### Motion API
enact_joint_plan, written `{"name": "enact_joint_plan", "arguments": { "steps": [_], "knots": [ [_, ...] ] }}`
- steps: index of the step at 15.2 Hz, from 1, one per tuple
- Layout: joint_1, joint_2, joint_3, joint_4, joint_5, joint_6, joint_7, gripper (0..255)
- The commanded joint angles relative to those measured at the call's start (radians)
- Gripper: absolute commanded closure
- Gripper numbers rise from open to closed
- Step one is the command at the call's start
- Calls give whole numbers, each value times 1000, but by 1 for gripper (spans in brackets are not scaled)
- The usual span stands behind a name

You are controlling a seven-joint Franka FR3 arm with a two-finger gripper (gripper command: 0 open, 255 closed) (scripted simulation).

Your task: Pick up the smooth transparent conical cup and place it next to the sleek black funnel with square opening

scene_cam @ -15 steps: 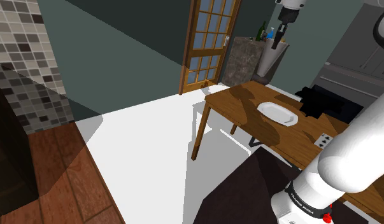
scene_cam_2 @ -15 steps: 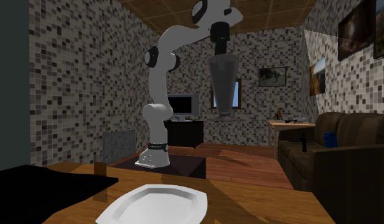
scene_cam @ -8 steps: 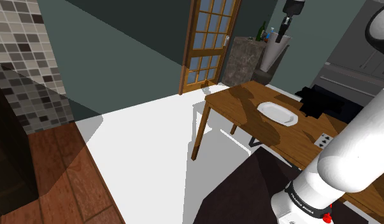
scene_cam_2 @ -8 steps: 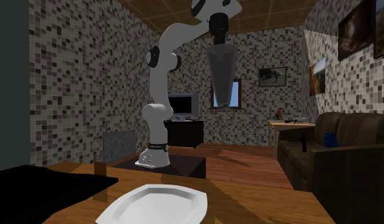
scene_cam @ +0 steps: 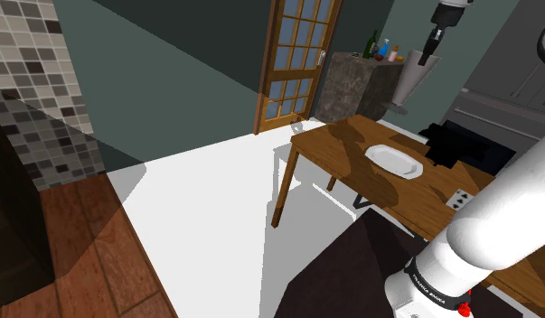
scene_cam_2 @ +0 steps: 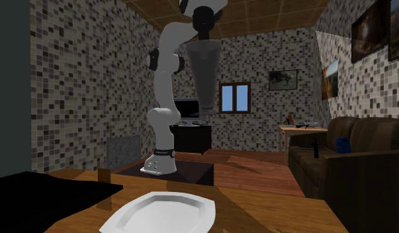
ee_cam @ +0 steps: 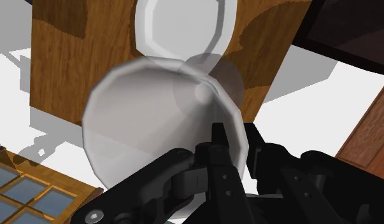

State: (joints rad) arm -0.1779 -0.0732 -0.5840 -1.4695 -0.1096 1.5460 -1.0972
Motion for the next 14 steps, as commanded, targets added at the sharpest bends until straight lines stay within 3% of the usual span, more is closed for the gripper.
{"name": "enact_joint_plan", "arguments": {
  "steps": [1,8,14],
  "knots": [
    [-22,-13,-27,-12,-2,7,-50,255],
    [-100,7,-133,10,30,13,-232,255],
    [-190,92,-240,85,117,5,-418,255]
  ]
}}
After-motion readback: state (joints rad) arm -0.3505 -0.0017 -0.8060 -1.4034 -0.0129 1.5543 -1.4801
